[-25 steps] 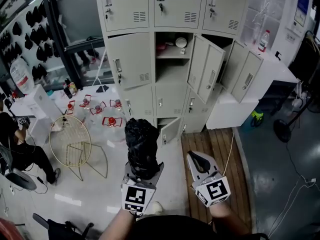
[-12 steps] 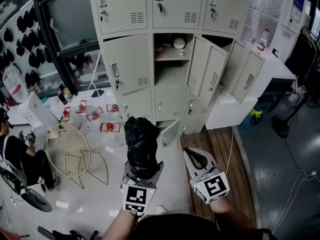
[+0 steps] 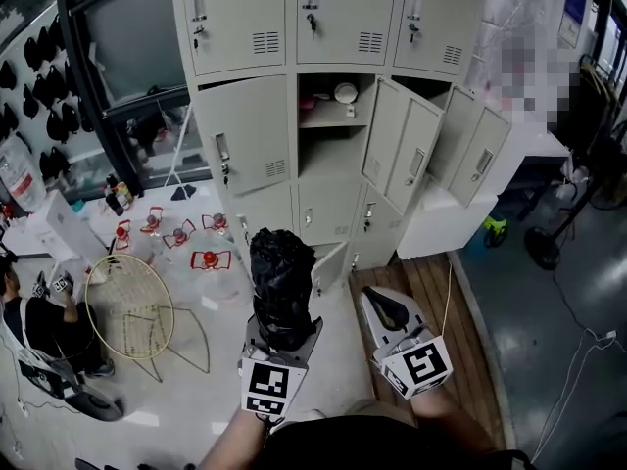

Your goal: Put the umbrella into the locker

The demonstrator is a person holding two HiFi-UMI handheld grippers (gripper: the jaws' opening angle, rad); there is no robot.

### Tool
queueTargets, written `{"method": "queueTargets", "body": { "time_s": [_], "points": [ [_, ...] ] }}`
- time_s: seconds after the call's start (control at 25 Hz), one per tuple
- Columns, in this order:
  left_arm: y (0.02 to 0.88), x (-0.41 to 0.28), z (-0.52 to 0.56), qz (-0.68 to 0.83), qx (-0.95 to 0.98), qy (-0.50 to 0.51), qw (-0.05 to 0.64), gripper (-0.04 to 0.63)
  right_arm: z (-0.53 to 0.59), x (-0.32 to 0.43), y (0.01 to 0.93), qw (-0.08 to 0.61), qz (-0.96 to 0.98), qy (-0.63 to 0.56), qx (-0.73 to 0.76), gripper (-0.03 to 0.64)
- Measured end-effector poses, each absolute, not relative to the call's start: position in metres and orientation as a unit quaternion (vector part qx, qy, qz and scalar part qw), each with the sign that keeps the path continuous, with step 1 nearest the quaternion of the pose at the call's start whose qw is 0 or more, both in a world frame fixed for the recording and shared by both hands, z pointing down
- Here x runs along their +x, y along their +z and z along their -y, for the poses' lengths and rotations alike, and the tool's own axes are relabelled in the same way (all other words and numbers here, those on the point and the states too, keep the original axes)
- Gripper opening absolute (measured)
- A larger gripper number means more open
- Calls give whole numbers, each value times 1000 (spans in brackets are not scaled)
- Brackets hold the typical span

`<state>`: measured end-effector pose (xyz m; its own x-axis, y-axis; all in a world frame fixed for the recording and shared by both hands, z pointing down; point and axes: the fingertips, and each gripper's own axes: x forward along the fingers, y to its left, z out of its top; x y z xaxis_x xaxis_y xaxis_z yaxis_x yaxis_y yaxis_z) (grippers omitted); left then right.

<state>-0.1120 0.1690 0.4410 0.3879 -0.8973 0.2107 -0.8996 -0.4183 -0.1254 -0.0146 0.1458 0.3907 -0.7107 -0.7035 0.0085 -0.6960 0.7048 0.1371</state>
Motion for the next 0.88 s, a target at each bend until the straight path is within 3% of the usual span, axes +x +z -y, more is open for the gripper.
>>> {"method": "queueTargets", "body": {
  "time_s": [0.88],
  "points": [
    [455, -116, -92, 525, 840, 134, 31, 304, -67, -13, 397, 15, 919, -43, 392, 31]
  ]
}}
